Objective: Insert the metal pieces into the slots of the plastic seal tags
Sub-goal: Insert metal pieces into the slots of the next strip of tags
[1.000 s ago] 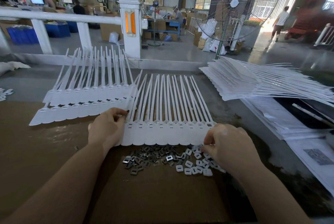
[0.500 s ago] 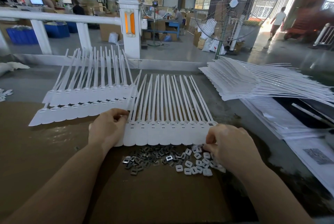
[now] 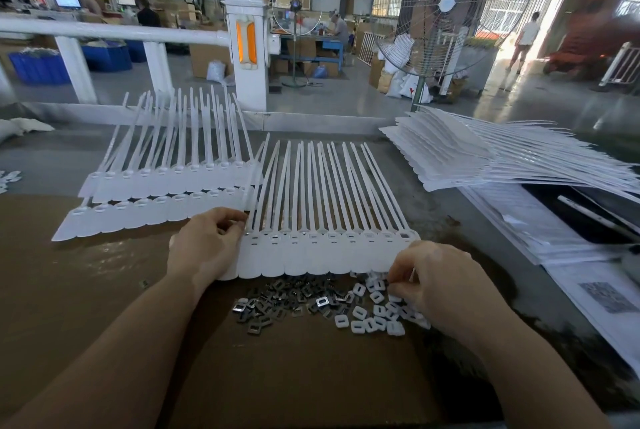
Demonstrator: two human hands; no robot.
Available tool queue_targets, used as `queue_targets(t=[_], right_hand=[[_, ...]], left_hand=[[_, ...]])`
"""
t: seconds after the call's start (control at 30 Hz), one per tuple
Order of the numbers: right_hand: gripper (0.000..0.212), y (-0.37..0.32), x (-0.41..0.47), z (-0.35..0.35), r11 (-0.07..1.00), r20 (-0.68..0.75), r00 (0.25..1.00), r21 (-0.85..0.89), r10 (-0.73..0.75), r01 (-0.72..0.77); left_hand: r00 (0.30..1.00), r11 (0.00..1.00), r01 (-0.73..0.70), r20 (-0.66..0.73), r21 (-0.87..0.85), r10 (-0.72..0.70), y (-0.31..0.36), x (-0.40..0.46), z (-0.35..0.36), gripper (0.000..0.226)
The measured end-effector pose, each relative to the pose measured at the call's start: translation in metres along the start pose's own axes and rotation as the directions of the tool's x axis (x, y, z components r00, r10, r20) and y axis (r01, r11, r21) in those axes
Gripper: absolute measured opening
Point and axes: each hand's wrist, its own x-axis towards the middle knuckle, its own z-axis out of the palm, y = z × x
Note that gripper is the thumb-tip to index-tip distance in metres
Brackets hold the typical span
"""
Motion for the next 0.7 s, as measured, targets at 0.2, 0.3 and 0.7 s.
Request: queue_targets(t=[0.2, 0.3, 0.7], right_hand=[[0.016, 0.000, 0.002, 0.000, 1.000, 0.122, 0.993, -0.015, -0.005, 0.007], [0.005, 0.001, 0.001, 0.001, 0.999, 0.113, 0.993, 0.029, -0.023, 0.020], [0.010, 0.026, 0.028, 0.011, 0.895, -0.192, 0.952, 0.423, 0.239, -0.140]], left_hand=[[1.000, 1.000, -0.005, -0.002, 0.004, 0.005, 0.000, 0.000, 0.001, 0.009], [1.000, 1.000, -0.005, 0.000, 0.011, 0.005, 0.001, 0.000, 0.000, 0.008], [1.000, 1.000, 0.001, 0.005, -0.003, -0.001, -0.001, 0.000, 0.000, 0.010]])
